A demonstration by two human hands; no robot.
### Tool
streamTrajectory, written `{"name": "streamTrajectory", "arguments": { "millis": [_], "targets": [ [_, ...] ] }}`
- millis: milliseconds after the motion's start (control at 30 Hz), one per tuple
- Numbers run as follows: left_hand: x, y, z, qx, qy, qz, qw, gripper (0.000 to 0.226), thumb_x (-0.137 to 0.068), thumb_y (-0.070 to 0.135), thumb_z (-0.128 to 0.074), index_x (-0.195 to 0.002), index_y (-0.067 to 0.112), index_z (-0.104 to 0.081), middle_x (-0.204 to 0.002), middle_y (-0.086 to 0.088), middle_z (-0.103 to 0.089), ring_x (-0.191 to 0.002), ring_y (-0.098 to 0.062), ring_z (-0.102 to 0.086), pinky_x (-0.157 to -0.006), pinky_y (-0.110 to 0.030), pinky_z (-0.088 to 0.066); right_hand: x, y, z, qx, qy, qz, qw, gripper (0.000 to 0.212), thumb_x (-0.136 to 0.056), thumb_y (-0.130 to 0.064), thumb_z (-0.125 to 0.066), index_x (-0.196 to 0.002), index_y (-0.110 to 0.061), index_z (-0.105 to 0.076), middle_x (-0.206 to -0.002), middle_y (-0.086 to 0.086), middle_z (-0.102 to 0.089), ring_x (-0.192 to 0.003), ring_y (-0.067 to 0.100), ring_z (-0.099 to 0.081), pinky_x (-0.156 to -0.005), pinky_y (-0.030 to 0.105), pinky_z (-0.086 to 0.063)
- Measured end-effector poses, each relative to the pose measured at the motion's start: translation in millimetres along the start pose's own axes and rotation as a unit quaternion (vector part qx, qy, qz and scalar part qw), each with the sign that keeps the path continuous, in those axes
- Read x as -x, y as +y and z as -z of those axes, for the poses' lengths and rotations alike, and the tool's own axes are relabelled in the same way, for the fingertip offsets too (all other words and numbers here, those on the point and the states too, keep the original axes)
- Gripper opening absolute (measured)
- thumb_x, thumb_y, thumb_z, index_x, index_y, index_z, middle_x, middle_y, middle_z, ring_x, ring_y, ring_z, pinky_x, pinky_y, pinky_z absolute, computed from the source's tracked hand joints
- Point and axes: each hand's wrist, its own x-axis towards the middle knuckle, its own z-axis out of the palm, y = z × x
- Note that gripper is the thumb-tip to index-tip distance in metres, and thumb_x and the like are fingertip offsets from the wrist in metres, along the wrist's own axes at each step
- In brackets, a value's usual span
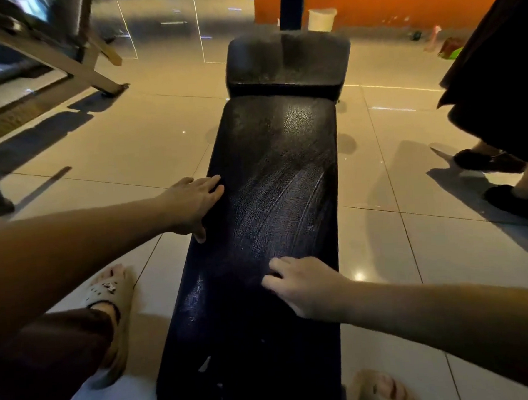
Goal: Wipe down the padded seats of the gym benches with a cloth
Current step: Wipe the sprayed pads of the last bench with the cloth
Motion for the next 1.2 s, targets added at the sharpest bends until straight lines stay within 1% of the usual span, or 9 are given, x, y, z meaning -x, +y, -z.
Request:
{"name": "streamTrajectory", "arguments": {
  "millis": [167, 367, 467, 600, 733, 867, 967, 1100, 1200],
  "targets": [
    [7, 2, 1, 0.023, 0.000, 0.029, 0.999, 0.127, -0.074, 0.064, -0.078, -0.162, 0.018, 0.001, -0.170, -0.008, 0.007, -0.155, -0.025, -0.009, -0.123, -0.042, -0.017, -12, 78, 24, 0.094, 0.120, -0.093, 0.984, 0.019, -0.101, -0.027, -0.050, -0.109, -0.013, -0.059, -0.098, 0.011, -0.057, -0.081, 0.033, -0.062, -0.054, 0.040, -0.051],
    [-4, -6, -9, 0.030, 0.007, 0.021, 0.999, 0.130, -0.072, 0.065, -0.079, -0.162, 0.019, 0.002, -0.170, -0.008, 0.009, -0.156, -0.025, -0.008, -0.123, -0.040, -0.018, -14, 113, 46, 0.132, 0.151, -0.274, 0.941, 0.018, -0.103, -0.024, -0.052, -0.111, -0.010, -0.059, -0.099, 0.012, -0.060, -0.078, 0.034, -0.063, -0.061, 0.043, -0.056],
    [-9, -14, -17, 0.034, 0.020, 0.000, 0.999, 0.130, -0.072, 0.067, -0.077, -0.162, 0.020, 0.003, -0.170, -0.007, 0.010, -0.156, -0.025, -0.008, -0.122, -0.040, -0.022, -17, 58, 24, 0.081, 0.112, -0.177, 0.974, 0.016, -0.099, -0.021, -0.059, -0.108, -0.008, -0.061, -0.096, 0.013, -0.060, -0.074, 0.031, -0.063, -0.057, 0.041, -0.054],
    [-9, -15, -20, 0.042, 0.027, -0.008, 0.999, 0.130, -0.072, 0.068, -0.077, -0.162, 0.021, 0.005, -0.170, -0.006, 0.012, -0.156, -0.026, -0.007, -0.121, -0.041, -0.027, 0, 23, 15, 0.070, -0.056, 0.037, 0.995, 0.029, -0.086, -0.010, -0.069, -0.113, -0.008, -0.059, -0.096, 0.012, -0.055, -0.073, 0.024, -0.054, -0.047, 0.034, -0.046],
    [-9, -17, -20, 0.044, 0.028, -0.017, 0.998, 0.130, -0.072, 0.069, -0.076, -0.162, 0.021, 0.005, -0.170, -0.005, 0.012, -0.156, -0.025, -0.006, -0.119, -0.041, -0.029, -19, 107, 36, 0.149, 0.119, -0.173, 0.966, 0.011, -0.094, -0.015, -0.064, -0.104, -0.010, -0.064, -0.090, 0.010, -0.058, -0.067, 0.030, -0.061, -0.050, 0.035, -0.051],
    [-8, -19, -19, 0.050, 0.034, -0.022, 0.998, 0.129, -0.072, 0.069, -0.076, -0.162, 0.023, 0.005, -0.170, -0.004, 0.013, -0.156, -0.025, -0.006, -0.118, -0.040, -0.030, -38, 134, 46, 0.161, 0.159, -0.281, 0.932, 0.013, -0.100, -0.021, -0.056, -0.101, -0.009, -0.062, -0.089, 0.011, -0.058, -0.068, 0.034, -0.060, -0.053, 0.035, -0.048],
    [-9, -18, -17, 0.051, 0.030, -0.020, 0.998, 0.129, -0.072, 0.068, -0.077, -0.162, 0.023, 0.004, -0.170, -0.003, 0.013, -0.156, -0.024, -0.006, -0.117, -0.039, -0.031, -43, 69, 20, 0.087, 0.128, -0.217, 0.964, 0.011, -0.090, -0.013, -0.065, -0.101, -0.011, -0.062, -0.087, 0.007, -0.056, -0.070, 0.026, -0.059, -0.056, 0.031, -0.042],
    [-10, -18, -16, 0.060, 0.027, -0.016, 0.998, 0.128, -0.073, 0.065, -0.078, -0.162, 0.024, 0.005, -0.170, -0.002, 0.013, -0.156, -0.024, -0.005, -0.116, -0.038, -0.032, -28, -7, -2, 0.020, 0.006, 0.005, 1.000, 0.028, -0.079, -0.015, -0.068, -0.104, -0.013, -0.056, -0.090, 0.007, -0.054, -0.070, 0.022, -0.053, -0.049, 0.031, -0.040],
    [-11, -19, -18, 0.072, 0.029, -0.017, 0.997, 0.128, -0.073, 0.064, -0.078, -0.162, 0.025, 0.005, -0.169, 0.000, 0.014, -0.156, -0.023, -0.003, -0.117, -0.039, -0.031, -29, 32, 8, 0.079, 0.020, -0.022, 0.996, 0.026, -0.080, -0.015, -0.067, -0.104, -0.014, -0.058, -0.089, 0.007, -0.055, -0.069, 0.024, -0.058, -0.046, 0.030, -0.041]
  ]
}}
